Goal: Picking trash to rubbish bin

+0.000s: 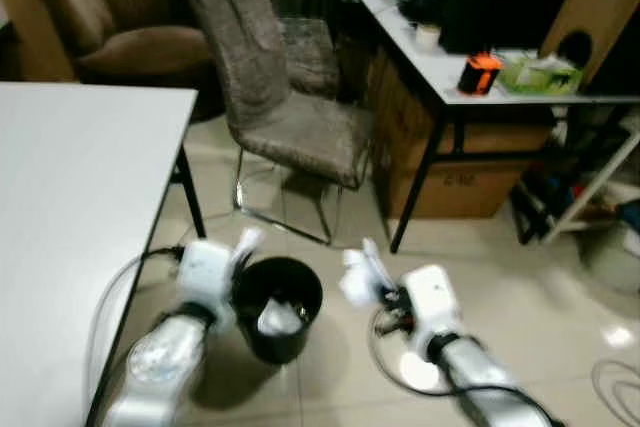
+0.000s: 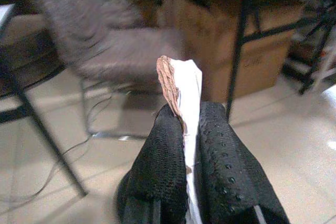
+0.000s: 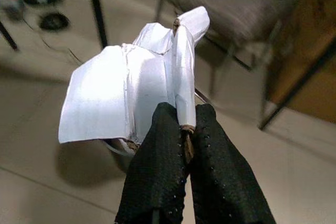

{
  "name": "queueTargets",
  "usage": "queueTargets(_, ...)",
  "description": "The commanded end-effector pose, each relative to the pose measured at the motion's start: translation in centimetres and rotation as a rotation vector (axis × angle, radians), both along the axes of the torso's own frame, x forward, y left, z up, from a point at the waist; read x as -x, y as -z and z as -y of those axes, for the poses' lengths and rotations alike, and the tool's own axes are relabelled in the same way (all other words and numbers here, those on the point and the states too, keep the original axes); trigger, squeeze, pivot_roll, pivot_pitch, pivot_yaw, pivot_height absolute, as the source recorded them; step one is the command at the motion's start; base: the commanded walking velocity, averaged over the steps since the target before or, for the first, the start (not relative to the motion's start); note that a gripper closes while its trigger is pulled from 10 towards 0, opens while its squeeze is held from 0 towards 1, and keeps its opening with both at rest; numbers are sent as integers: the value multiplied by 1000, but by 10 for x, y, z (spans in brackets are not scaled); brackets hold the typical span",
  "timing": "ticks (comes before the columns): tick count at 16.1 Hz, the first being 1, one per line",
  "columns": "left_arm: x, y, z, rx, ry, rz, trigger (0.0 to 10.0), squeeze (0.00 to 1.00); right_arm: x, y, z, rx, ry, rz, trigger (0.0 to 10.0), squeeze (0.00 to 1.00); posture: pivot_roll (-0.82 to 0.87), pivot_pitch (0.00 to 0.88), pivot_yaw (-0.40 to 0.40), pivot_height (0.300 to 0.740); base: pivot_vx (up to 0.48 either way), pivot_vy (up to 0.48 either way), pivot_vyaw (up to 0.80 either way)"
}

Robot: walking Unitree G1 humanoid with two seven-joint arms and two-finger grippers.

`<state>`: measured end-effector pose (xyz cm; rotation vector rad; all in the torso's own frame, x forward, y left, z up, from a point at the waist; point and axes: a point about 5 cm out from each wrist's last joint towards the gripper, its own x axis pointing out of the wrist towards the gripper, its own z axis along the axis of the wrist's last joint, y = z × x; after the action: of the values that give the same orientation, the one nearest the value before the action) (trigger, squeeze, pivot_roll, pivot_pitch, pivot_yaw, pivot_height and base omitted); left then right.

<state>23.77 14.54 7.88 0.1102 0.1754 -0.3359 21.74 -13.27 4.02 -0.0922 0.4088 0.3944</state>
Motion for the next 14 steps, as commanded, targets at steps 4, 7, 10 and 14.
queueTargets(4,4,9,-5,-38,14,-32,10000,0,-1,-1,-3,9,-5,11,10000,0,-52,0,-37,740,371,0,0)
queueTargets(7,4,17,-2,-56,53,-57,10000,0,1,0,-4,21,-21,11,10000,0,-64,0,-20,740,375,0,0)
queueTargets(10,-2,21,1,-51,58,-67,10000,0,4,1,-2,27,-5,9,10000,0,-72,0,-9,740,377,0,0)
queueTargets(14,-7,41,1,-85,90,-121,10000,0,4,3,-3,27,4,13,10000,0,-81,0,3,740,375,0,0)
